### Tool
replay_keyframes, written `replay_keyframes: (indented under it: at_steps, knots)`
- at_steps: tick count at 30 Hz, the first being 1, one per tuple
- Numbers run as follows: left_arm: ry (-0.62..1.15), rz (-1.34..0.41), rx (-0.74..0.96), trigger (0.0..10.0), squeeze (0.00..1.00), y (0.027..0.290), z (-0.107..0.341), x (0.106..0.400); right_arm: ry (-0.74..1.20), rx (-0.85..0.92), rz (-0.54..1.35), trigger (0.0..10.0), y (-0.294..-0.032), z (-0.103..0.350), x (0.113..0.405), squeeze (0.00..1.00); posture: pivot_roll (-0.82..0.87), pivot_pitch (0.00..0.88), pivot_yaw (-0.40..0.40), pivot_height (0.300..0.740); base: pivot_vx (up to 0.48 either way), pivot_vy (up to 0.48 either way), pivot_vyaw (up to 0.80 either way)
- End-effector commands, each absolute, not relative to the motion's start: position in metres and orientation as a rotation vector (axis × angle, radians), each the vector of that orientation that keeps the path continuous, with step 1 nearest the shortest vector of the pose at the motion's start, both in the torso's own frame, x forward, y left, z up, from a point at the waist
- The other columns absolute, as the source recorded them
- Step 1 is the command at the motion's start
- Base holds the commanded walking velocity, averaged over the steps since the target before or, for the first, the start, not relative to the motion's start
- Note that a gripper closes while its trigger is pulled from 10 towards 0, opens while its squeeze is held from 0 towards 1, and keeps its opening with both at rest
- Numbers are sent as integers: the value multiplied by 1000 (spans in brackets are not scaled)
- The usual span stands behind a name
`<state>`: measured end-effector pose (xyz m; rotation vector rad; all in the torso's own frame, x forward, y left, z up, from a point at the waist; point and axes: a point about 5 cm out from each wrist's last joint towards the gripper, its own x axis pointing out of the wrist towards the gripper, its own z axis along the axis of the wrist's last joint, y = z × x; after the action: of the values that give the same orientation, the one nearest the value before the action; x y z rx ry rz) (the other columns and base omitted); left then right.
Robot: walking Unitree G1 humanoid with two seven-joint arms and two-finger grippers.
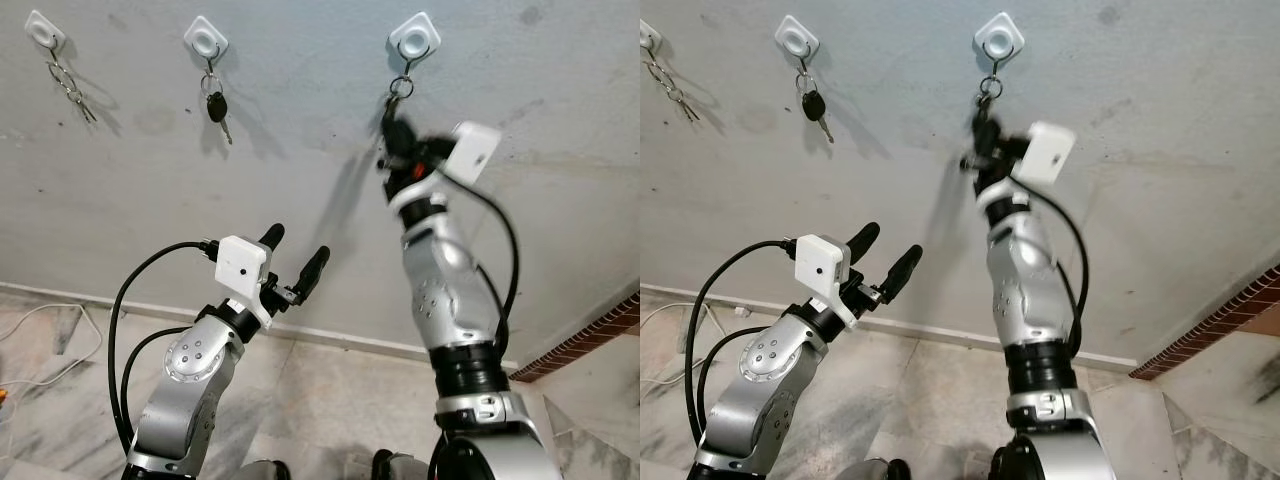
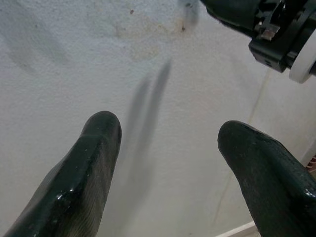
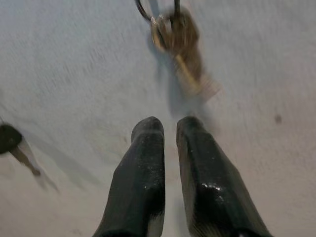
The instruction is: Hang keys on a hook
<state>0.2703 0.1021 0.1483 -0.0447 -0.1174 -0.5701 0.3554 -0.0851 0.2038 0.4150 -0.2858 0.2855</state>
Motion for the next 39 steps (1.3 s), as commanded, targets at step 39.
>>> replay_keyframes:
  at_steps: [39]
  knots:
    - [-120, -513, -29, 10000, 0, 106, 142, 275, -346, -104, 226, 10000, -111, 172, 290, 1000, -22, 153, 59, 740, 0, 0, 0]
